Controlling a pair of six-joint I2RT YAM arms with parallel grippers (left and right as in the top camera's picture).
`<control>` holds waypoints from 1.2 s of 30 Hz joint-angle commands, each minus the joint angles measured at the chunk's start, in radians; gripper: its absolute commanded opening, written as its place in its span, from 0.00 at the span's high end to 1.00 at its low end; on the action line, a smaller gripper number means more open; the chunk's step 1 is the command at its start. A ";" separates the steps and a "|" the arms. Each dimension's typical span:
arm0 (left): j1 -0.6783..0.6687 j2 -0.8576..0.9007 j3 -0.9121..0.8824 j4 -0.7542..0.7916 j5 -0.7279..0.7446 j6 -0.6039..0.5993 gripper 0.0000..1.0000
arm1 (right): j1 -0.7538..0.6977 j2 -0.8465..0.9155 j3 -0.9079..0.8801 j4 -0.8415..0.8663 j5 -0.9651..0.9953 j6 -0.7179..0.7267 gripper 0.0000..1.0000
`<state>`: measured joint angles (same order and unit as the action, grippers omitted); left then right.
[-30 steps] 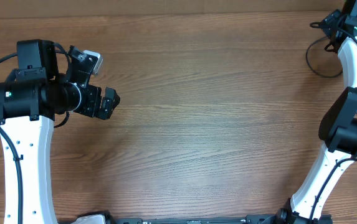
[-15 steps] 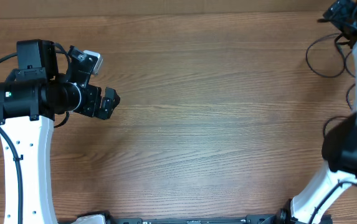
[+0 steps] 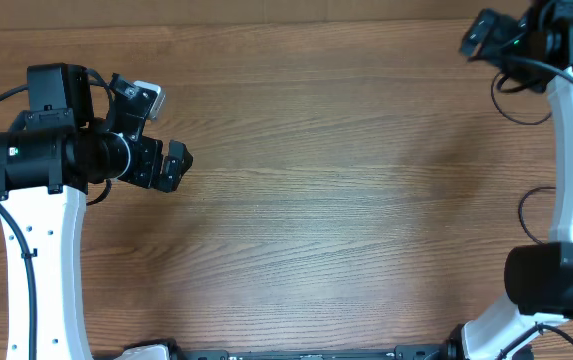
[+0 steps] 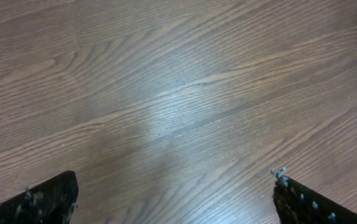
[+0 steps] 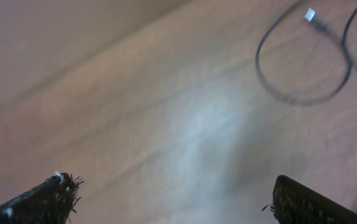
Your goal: Untangle cables
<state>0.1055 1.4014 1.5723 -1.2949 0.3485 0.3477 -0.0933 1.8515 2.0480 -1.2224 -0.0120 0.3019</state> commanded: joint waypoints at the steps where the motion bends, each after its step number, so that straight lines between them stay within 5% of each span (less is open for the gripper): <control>1: 0.005 -0.001 0.008 -0.003 0.014 0.012 0.01 | 0.048 -0.067 0.023 -0.058 -0.010 -0.016 0.00; 18: 0.005 -0.001 0.008 -0.003 0.014 0.012 0.01 | 0.281 -0.075 0.021 -0.354 -0.068 -0.014 0.00; 36: 0.005 -0.001 0.008 -0.003 0.014 0.012 0.01 | 0.301 -0.075 0.021 -0.417 -0.128 -0.015 0.00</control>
<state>0.1055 1.4014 1.5723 -1.2953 0.3489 0.3481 0.2054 1.8027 2.0480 -1.6421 -0.1310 0.2874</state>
